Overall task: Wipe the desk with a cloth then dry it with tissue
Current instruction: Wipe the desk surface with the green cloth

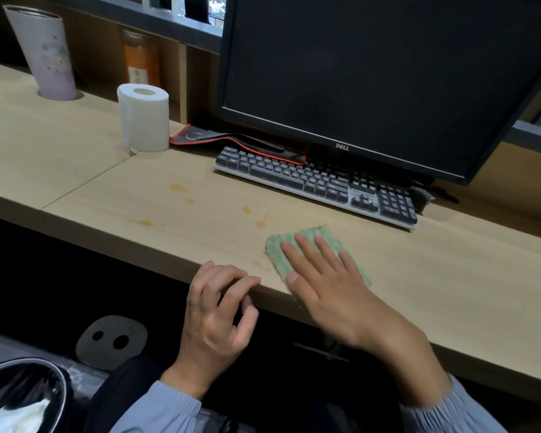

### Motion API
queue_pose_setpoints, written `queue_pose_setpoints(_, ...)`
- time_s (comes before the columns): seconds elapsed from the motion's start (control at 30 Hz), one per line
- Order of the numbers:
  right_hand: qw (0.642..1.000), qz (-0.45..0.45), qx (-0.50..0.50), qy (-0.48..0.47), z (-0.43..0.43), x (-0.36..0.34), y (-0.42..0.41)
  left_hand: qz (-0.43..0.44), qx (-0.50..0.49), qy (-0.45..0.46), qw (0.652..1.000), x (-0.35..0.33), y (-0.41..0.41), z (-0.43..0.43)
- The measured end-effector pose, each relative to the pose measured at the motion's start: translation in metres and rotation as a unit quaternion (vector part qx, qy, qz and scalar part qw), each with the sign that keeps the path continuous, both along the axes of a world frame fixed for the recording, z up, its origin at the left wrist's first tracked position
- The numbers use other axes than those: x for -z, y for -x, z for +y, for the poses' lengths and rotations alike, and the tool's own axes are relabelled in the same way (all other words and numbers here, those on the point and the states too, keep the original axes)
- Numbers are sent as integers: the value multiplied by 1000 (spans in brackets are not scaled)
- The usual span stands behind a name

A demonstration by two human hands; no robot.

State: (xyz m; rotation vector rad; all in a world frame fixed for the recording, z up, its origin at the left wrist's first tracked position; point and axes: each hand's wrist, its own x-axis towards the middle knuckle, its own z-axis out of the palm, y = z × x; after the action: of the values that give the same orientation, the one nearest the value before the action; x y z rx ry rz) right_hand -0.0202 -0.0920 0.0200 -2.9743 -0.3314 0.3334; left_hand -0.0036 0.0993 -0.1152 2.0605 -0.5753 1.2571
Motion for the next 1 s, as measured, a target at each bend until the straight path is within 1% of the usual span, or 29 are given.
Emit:
queue_pose_setpoints(0.07, 1000, 2, -8, 5, 3, 0, 19, 5, 0, -2, 1000, -1, 0, 1)
queue_pose_setpoints(0.17, 1000, 13, 2, 4, 7, -2, 14, 7, 4, -6, 1000, -2, 1, 6)
queue_pose_setpoints(0.3, 1000, 21, 22, 1, 15, -2, -35, 10, 0, -23, 1000, -6, 1, 14)
queue_pose_setpoints(0.43, 999, 33, 40, 1, 24, -4, -99, 31, -30, -7, 999, -7, -1, 23)
queue_pose_setpoints(0.53, 998, 40, 43, 2, 30, -6, -123, 34, -18, -15, 999, -7, -1, 27)
queue_pose_setpoints(0.67, 999, 27, 30, -1, 34, -5, -105, 35, -15, -11, 999, -5, -2, 28)
queue_pose_setpoints(0.83, 1000, 7, -14, 10, 44, 3, -25, 22, -14, -15, 1000, -4, -4, 35)
queue_pose_setpoints(0.9, 1000, 8, -13, 15, 49, 1, -10, 17, -39, 0, 999, -9, -5, 41)
queue_pose_setpoints(1.0, 1000, 26, -4, 14, 55, -3, -21, 29, -86, 16, 996, -16, -8, 47)
